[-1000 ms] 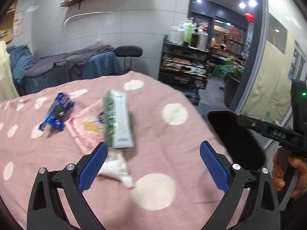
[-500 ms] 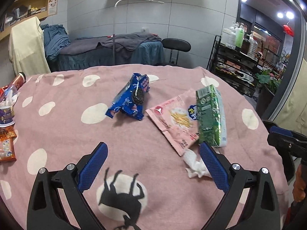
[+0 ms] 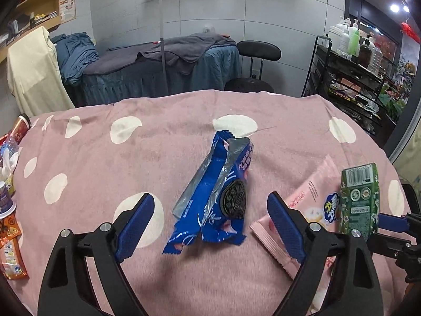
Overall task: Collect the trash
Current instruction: 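Grasp blue Oreo wrapper with left tool while right tool grasps green milk carton, then carry both items to the bin and release the milk carton with the right tool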
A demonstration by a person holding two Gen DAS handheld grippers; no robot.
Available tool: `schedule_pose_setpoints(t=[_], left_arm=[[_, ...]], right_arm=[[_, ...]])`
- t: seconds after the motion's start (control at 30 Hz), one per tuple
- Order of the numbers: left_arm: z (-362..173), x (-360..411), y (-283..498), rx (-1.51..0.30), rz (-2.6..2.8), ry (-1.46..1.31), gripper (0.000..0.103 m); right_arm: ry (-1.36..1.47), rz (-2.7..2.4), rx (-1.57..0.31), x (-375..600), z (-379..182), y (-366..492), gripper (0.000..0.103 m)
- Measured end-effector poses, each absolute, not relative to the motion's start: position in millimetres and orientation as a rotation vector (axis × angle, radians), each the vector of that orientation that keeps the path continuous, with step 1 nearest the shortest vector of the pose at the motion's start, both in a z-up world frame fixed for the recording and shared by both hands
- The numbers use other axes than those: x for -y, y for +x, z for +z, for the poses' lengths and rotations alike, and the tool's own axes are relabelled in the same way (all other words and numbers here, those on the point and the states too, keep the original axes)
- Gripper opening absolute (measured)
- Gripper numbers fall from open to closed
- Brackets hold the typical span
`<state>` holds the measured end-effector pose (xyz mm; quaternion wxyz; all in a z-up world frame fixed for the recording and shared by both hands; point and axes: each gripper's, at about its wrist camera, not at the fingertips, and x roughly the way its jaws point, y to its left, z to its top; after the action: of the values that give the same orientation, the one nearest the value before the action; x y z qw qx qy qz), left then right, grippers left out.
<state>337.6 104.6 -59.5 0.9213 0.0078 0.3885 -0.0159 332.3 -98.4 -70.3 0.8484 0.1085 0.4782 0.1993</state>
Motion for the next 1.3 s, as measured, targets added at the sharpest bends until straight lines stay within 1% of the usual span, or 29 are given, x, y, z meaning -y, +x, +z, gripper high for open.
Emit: schedule_pose_setpoints(t=[0.03, 0.07, 0.1, 0.13, 0.17, 0.23, 0.27, 0.4, 0.53, 0.8, 1.07, 1.3], left_arm=[[-63, -104, 343, -0.810, -0.035, 0.017, 0.080], [-65, -103, 348, -0.824, -0.037, 0.018, 0.077], [-68, -102, 351, -0.839, -0.043, 0.019, 0.070], [-70, -100, 354, -0.853, -0.050, 0.019, 0.063], [-73, -100, 356, -0.862, -0.049, 0.019, 0.059], [-76, -101, 357, -0.872, -0.047, 0.003, 0.038], [-76, -103, 356, -0.875, -0.050, -0.012, 0.034], [-70, -107, 343, -0.851, -0.047, -0.048, 0.022], [-56, -106, 320, -0.792, -0.048, -0.069, 0.020], [-32, -86, 278, -0.710, -0.106, -0.096, 0.020], [-13, -35, 249, -0.643, -0.237, -0.082, 0.020], [-7, 27, 228, -0.625, -0.397, -0.067, 0.020]], right_arm=[[0.233, 0.421, -1.016, 99, -73, 337, 0.059], [0.235, 0.421, -1.024, 98, -75, 341, 0.058], [0.234, 0.419, -1.030, 96, -77, 344, 0.054], [0.239, 0.419, -1.033, 95, -81, 348, 0.053], [0.242, 0.421, -1.034, 94, -82, 350, 0.053], [0.245, 0.426, -1.023, 93, -84, 350, 0.053], [0.242, 0.428, -1.017, 93, -84, 350, 0.052], [0.253, 0.444, -0.973, 97, -78, 345, 0.051], [0.271, 0.444, -0.918, 106, -64, 338, 0.051], [0.318, 0.451, -0.807, 138, -28, 315, 0.051], [0.356, 0.340, -0.711, 204, -5, 275, 0.051], [0.402, 0.173, -0.671, 281, -4, 229, 0.051]])
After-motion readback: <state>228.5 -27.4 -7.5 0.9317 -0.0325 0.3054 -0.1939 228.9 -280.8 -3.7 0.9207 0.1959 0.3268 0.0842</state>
